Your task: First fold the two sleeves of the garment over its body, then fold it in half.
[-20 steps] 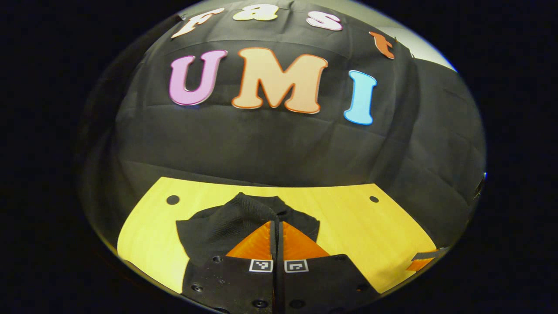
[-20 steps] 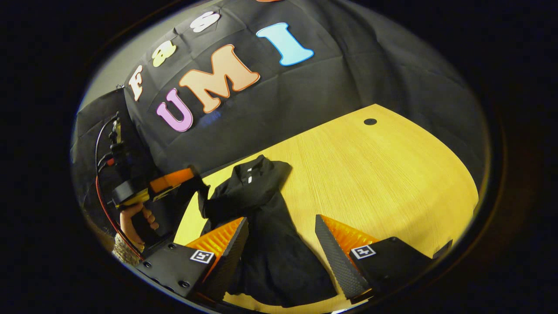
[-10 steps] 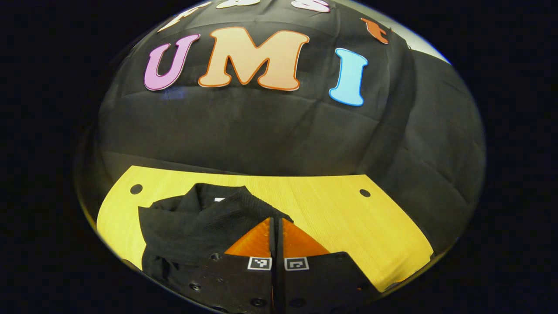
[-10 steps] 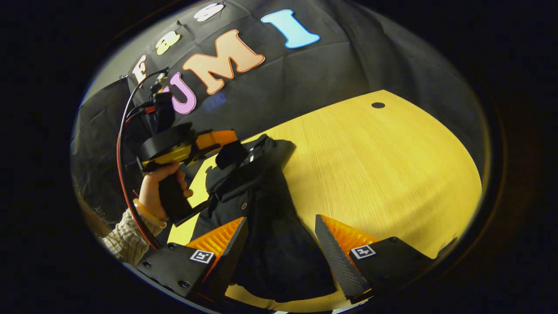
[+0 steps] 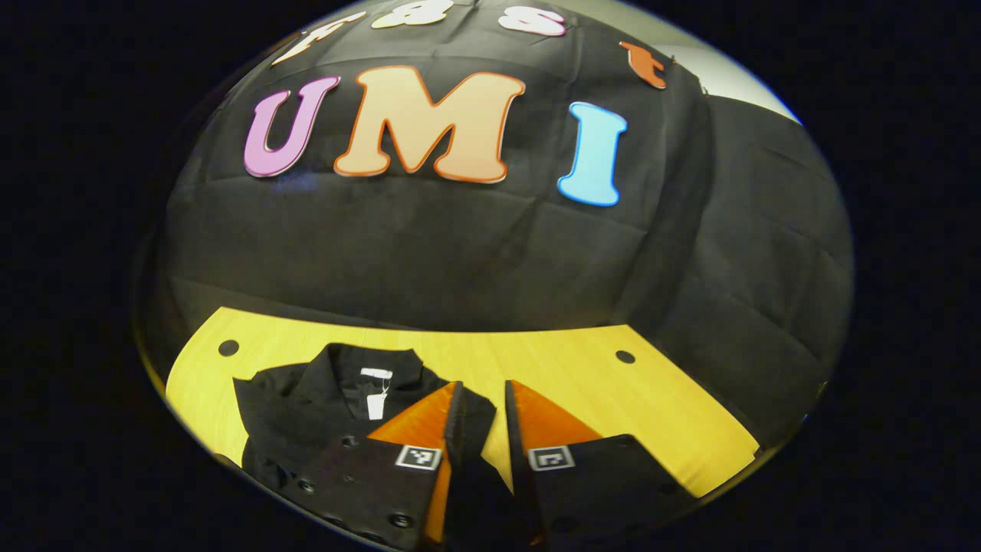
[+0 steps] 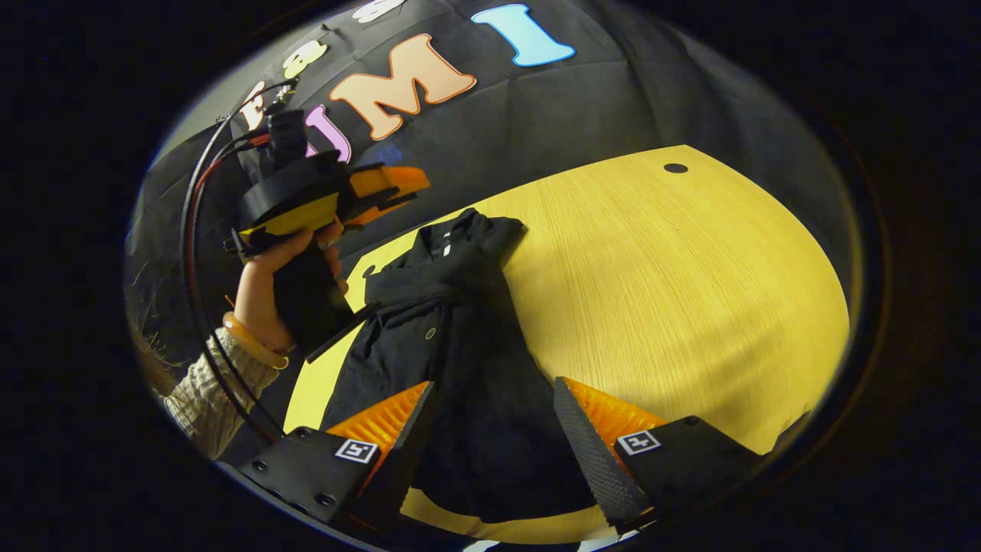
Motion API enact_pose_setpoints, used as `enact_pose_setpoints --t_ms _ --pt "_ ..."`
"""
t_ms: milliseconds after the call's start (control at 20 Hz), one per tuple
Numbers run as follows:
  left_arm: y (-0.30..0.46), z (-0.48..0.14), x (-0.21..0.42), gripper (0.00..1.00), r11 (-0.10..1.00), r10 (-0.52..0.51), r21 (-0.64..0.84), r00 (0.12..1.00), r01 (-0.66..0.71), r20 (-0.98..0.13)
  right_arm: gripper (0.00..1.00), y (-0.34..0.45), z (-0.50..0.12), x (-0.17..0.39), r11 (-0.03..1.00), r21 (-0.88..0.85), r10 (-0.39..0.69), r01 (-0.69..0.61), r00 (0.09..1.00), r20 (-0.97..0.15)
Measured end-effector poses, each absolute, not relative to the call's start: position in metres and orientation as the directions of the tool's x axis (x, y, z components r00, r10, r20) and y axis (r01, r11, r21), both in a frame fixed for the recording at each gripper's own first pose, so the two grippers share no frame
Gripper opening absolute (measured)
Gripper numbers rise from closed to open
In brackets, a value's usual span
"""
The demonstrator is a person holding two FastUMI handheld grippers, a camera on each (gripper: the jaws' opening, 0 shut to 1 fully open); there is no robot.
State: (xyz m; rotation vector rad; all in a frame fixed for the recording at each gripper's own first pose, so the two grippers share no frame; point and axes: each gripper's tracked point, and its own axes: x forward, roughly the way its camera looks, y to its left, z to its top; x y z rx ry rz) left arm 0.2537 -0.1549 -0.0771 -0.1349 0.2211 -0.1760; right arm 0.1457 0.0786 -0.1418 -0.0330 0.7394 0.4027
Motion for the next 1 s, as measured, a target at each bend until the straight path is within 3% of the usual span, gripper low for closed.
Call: enact_pose_setpoints --t_ms 50,200,450,600,800,1000 --pt "-0.151 -0.070 0.248 0.29 0.978 -0.186 -0.133 0.965 0.163 -0.186 0.97 0.079 -0.142 0.146 0.923 0.101 0.342 -0.371 0.671 -0.659" --pt "-0.127 -0.051 0.229 0.77 0.987 -0.151 -0.065 0.980 0.144 -0.132 0.97 0.078 -0.143 0.146 0.926 0.051 0.315 -0.374 0.691 -0.651" --pt "-0.047 -0.008 0.182 0.92 0.999 -0.005 0.038 1.000 0.005 0.004 0.97 0.084 -0.160 0.136 0.928 0.036 0.295 -0.371 0.673 -0.678" --pt "-0.006 0.007 0.141 0.93 0.996 0.062 0.062 0.996 -0.067 0.065 0.97 0.086 -0.178 0.124 0.928 0.017 0.279 -0.372 0.665 -0.693" --pt "0.036 -0.024 0.085 0.92 0.986 0.138 0.092 0.990 -0.138 0.003 0.97 0.071 -0.200 0.110 0.919 -0.082 0.211 -0.386 0.656 -0.725" --pt "0.069 -0.081 0.025 0.93 0.970 0.222 0.132 0.964 -0.203 -0.147 0.97 0.061 -0.221 0.103 0.907 -0.136 0.168 -0.399 0.638 -0.752"
